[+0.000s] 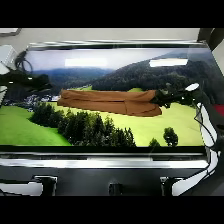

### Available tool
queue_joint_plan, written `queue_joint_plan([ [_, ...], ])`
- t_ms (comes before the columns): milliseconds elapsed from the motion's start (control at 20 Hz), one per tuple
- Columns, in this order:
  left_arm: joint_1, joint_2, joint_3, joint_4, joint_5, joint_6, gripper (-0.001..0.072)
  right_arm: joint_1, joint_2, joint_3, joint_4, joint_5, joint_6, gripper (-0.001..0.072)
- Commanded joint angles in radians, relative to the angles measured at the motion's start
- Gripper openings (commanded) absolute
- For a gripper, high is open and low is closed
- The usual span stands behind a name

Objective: Fold the clothes and pants, and hang the long-sleeved shirts on hangers.

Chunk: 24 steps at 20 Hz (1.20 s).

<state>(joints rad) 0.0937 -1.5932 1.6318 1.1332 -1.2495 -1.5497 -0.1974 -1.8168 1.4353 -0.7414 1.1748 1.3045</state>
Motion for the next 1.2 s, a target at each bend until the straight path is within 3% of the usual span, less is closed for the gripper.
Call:
queue_joint_plan([
  [0, -0.148, -0.098, 0.0, -0.035, 0.051, -0.146, 0.0013, 0.0, 0.105, 0.001, -0.006, 0.036, 0.055, 0.0035],
  [300, -0.459, -0.273, 0.0, -0.105, 0.255, -0.299, 0.0013, 0.0, 0.261, 0.001, -0.037, 0.111, 0.133, 0.0035],
  [450, -0.551, -0.336, 0.001, -0.211, 0.359, -0.375, 0.0012, 0.001, 0.317, 0.001, -0.038, 0.135, 0.162, 0.0035],
  [650, -0.631, -0.39, 0.001, -0.385, 0.477, -0.381, 0.0012, 0.001, 0.383, 0.001, -0.038, 0.154, 0.185, 0.0035],
  [1150, -0.737, -0.583, 0.296, -0.405, 0.392, -0.426, 0.0012, 0.002, 0.425, 0.001, 0.011, 0.148, 0.203, 0.0035],
])
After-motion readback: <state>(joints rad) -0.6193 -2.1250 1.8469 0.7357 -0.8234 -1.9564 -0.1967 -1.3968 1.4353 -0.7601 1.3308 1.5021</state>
